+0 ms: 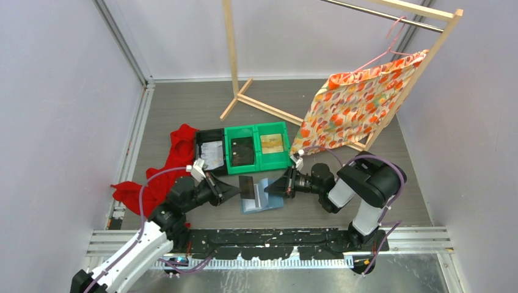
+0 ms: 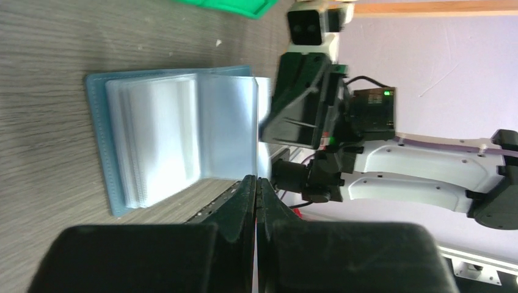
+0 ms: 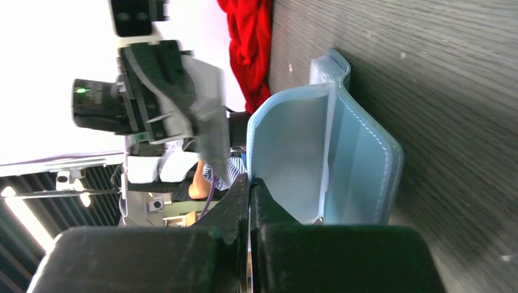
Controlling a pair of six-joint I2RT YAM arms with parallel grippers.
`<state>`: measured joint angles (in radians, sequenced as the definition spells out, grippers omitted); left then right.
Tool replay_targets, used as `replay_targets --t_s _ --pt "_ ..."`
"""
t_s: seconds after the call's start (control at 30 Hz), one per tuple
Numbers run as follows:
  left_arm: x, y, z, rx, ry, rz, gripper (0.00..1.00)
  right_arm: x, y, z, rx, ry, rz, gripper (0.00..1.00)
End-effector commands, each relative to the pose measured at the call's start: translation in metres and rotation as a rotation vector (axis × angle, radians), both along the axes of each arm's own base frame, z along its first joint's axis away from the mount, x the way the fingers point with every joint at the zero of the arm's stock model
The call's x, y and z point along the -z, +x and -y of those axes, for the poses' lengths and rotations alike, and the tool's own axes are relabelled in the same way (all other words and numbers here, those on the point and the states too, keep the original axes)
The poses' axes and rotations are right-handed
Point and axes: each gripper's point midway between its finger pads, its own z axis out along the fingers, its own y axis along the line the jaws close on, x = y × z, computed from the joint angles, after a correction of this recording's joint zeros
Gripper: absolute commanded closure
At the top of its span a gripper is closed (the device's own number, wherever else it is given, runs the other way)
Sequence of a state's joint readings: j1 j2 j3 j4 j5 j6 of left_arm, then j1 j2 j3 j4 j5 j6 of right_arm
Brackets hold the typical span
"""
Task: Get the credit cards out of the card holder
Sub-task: Remove the credit card from the card holder, then place the credit card in the storage box.
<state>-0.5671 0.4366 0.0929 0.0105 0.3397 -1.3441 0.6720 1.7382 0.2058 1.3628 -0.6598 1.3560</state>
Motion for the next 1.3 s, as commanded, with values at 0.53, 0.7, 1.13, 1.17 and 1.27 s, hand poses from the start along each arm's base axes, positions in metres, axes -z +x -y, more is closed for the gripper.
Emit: replay_targets --t_s 0.53,0.7,1.13,1.17,1.27 --pt "-0.082 0.065 -0.016 0.112 0.627 0.172 0.99 0.051 -0.001 0.014 0.041 -0.191 -0.038 0.58" --pt "-0.087 0.097 -0.020 0.170 0.812 0.260 1.00 0.051 0.001 0.019 0.060 -0.222 -0.035 0.53" --pt "-0.110 0.154 -0.020 0.287 1.184 0.773 0.99 0.043 -0.003 0.030 0.073 -0.282 -0.004 0.52" --pt "-0.113 0.156 -0.017 0.297 1.190 0.822 0.99 0.043 -0.003 0.030 0.071 -0.286 -0.004 0.52" --pt "-0.115 0.156 -0.007 0.352 1.218 0.921 0.99 0.042 -0.004 0.030 0.064 -0.286 0.000 0.52"
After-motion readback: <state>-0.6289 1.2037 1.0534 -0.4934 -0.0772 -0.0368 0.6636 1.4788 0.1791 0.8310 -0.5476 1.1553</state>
